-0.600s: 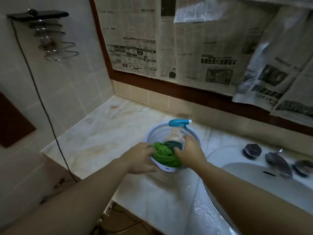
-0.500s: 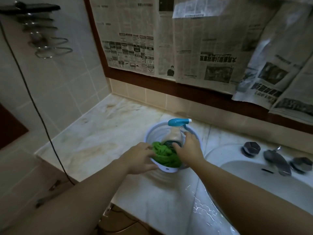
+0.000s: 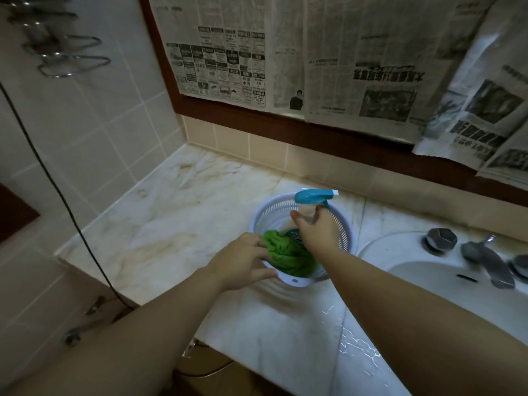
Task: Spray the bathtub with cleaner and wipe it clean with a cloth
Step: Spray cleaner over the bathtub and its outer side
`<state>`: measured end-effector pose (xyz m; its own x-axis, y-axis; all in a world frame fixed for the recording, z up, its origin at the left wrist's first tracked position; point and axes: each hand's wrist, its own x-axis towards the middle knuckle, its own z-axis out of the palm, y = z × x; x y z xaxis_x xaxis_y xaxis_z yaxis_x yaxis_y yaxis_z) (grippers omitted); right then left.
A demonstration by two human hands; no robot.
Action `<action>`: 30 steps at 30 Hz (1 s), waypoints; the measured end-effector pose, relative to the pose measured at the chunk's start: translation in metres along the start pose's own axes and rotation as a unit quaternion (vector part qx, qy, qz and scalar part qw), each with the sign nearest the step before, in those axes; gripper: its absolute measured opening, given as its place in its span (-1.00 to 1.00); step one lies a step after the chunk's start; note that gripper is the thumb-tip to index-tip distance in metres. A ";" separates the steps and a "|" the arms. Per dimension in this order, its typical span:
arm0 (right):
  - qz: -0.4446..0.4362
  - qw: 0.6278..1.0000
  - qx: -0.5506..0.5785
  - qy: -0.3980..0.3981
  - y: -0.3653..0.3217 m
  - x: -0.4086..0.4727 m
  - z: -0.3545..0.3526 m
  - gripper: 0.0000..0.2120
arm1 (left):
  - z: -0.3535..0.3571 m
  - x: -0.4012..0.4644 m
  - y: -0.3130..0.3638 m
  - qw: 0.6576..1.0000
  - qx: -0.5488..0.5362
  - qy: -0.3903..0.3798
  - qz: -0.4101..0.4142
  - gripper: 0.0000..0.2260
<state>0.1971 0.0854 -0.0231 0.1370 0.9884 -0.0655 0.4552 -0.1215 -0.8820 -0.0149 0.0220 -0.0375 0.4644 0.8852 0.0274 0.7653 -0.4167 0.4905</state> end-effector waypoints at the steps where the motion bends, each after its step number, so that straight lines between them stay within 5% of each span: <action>1: 0.001 1.000 0.004 0.007 -0.002 0.000 0.002 -0.79 | 0.001 0.000 0.000 1.000 0.000 -0.002 -0.004 -0.68; 13: -0.035 0.999 0.011 -0.002 -0.023 -0.002 -0.017 -0.78 | -0.001 -0.003 0.004 0.999 0.009 0.004 -0.039 -0.34; 17: -0.091 0.996 0.011 -0.011 -0.044 -0.006 -0.039 -0.80 | -0.008 0.003 0.014 0.995 -0.023 0.062 -0.074 -0.42; 24: -0.162 0.981 0.056 -0.089 -0.081 -0.023 -0.081 -0.80 | -0.044 0.024 0.060 0.972 -0.108 0.164 -0.126 -0.25; 30: -0.216 0.957 0.070 -0.182 -0.105 -0.058 -0.110 -0.82 | -0.052 0.009 0.109 0.965 -0.151 0.158 -0.145 -0.53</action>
<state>0.2382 0.0310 0.1243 -0.3636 0.9132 0.1842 0.2739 0.2938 -0.9158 0.0494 -0.0048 0.0615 0.0536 0.9944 0.0913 0.6554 -0.1040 0.7481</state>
